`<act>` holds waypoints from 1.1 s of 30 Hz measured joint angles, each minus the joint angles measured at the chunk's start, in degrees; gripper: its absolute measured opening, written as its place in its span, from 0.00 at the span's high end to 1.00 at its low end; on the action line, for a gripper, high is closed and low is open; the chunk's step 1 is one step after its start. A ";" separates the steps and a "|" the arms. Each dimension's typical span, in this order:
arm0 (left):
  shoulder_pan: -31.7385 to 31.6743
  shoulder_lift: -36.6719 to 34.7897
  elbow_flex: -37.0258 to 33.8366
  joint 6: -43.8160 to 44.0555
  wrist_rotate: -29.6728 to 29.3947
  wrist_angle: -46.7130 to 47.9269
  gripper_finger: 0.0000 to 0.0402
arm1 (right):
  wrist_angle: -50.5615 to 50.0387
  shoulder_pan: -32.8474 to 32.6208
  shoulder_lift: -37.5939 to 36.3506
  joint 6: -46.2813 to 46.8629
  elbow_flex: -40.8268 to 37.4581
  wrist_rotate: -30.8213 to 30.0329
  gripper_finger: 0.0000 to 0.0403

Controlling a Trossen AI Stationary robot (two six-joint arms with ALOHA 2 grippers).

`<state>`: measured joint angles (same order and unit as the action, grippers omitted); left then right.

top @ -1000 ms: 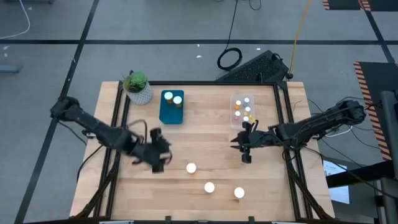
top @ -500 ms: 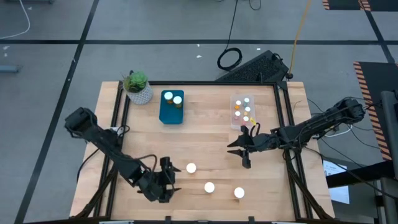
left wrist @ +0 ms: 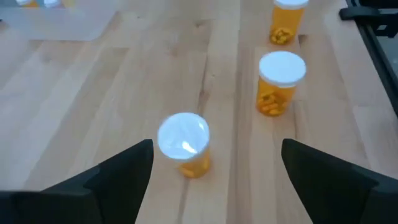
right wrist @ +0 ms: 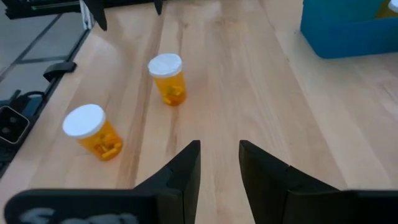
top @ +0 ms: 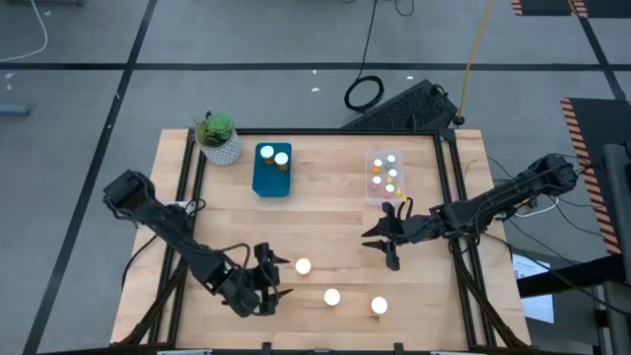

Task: Pick and place medicine bottles into bin by pill shape (circle, oval)
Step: Put the large orange pill bottle into the blue bin

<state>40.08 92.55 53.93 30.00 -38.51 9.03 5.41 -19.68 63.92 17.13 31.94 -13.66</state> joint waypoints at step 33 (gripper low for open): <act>-13.12 5.56 15.28 -8.53 21.51 21.10 0.11 | -3.94 3.62 0.02 -9.53 -0.02 0.36 0.75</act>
<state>26.96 98.10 69.21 21.47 -17.00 30.13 1.48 -16.06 63.94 7.60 31.92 -13.30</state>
